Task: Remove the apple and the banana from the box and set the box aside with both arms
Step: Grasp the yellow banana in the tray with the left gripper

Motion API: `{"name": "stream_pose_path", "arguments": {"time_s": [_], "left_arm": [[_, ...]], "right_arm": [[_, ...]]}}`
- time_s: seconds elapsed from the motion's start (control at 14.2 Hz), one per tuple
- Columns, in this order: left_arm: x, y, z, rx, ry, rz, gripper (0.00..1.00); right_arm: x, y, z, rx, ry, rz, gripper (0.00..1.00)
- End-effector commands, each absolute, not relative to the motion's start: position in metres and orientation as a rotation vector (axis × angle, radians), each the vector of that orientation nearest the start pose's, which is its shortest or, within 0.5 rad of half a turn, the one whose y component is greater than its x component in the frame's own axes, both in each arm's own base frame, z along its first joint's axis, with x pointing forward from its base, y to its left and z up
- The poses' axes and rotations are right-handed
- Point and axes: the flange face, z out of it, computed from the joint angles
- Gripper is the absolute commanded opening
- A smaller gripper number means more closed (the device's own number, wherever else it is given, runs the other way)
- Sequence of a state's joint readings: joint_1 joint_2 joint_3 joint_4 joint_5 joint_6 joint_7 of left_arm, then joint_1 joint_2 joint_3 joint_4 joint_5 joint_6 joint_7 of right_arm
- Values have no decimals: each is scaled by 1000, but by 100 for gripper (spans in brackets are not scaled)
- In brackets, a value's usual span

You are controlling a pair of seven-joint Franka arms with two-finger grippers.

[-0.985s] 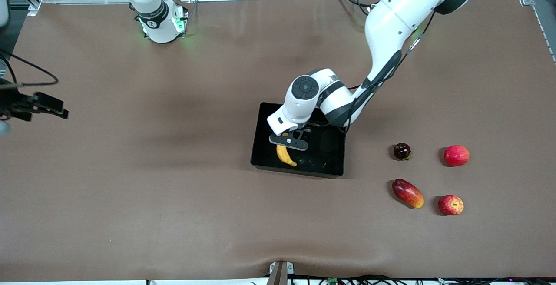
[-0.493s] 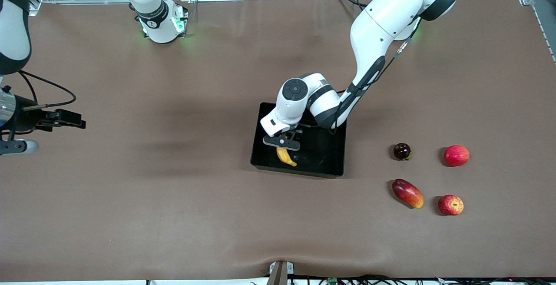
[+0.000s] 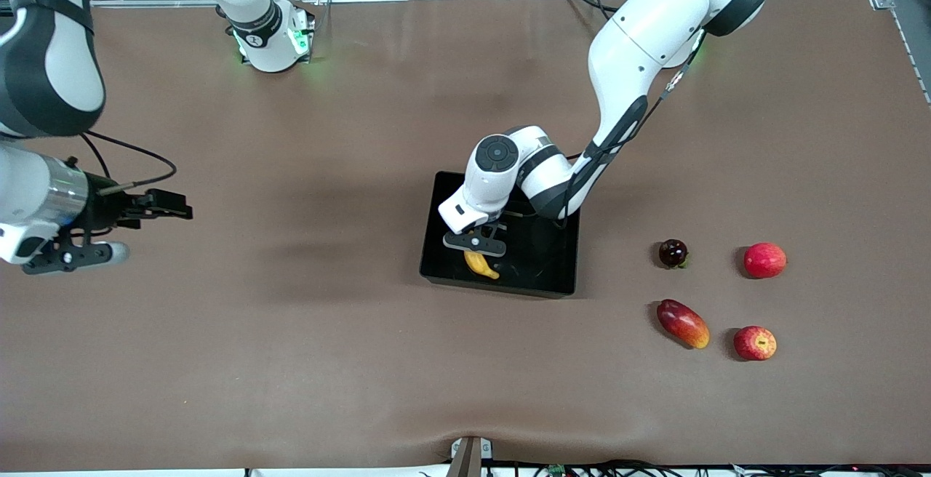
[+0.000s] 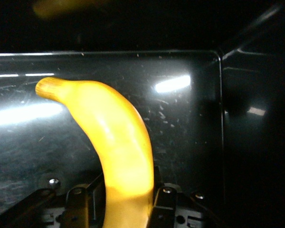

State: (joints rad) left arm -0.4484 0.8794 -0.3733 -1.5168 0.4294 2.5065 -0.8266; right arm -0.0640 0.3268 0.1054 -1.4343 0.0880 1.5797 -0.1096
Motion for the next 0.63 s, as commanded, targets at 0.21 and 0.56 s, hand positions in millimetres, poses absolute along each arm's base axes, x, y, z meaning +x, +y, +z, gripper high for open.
{"name": "stream_pose_path", "arguments": {"time_s": [0.21,0.56], "left_arm": [[546,-480,229,-3198,255,-267,0],[569,-450,287,-3199,135,-261,0]], "right_arm": [[633,91,484,-3018,1,321,100],[620,159,455,-2955,22,398,100]]}}
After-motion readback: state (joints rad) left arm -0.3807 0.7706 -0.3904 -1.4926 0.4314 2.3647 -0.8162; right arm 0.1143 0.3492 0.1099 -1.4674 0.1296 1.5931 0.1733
